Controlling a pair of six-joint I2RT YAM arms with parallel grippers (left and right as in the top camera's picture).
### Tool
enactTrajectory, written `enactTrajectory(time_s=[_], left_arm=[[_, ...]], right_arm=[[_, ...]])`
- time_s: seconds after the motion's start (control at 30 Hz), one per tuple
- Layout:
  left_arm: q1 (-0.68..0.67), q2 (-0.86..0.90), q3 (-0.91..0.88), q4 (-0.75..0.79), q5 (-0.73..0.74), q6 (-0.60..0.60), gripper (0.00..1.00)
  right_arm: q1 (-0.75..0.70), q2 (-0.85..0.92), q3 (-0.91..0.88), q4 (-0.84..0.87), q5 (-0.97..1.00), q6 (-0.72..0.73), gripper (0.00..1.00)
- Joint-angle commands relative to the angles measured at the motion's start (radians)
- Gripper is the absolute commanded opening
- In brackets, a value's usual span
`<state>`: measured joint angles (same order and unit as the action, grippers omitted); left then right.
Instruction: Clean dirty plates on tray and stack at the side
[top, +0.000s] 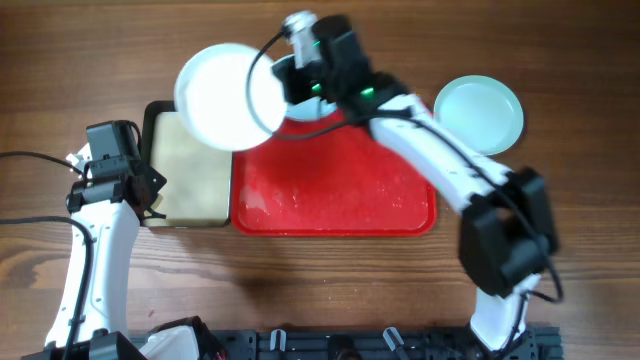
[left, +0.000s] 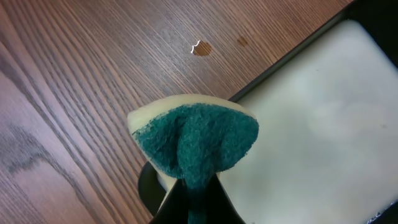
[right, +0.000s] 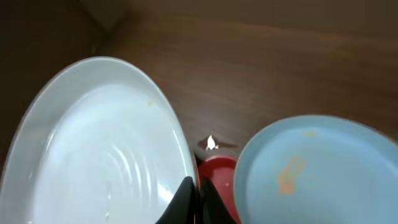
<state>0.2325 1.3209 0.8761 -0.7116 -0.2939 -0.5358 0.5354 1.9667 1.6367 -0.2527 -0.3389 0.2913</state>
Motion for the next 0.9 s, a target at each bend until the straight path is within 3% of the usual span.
enactTrajectory(time_s=[0.0,0.27,0.43,0.73,0.87], left_arm=[[0.007,-0.011,-0.006,0.004,-0.002,0.005,0.04],[0.007,-0.011,-0.007,0.005,0.016,0.005,0.04],[0.007,-0.011,-0.007,0.005,0.016,0.005,0.04],[0.007,-0.011,-0.007,0.004,0.016,0.005,0.04],[0.007,-0.011,-0.007,0.008,0.017,0.005,0.04]], right_arm=[[-0.078,-0.131,0.013,-0.136,-0.049,-0.006,0.04],[-0.219,-0.181,0.013,-0.385,-0.035,-0.061,0.04],[-0.223,-0.181,0.013,-0.426,0.114,-0.085,0.07],[-0.223,-0.156,-0.008,-0.453,0.115,-0.085,0.12],[-0.223,-0.122,-0.043,-0.488,0.132,-0.085,0.19]])
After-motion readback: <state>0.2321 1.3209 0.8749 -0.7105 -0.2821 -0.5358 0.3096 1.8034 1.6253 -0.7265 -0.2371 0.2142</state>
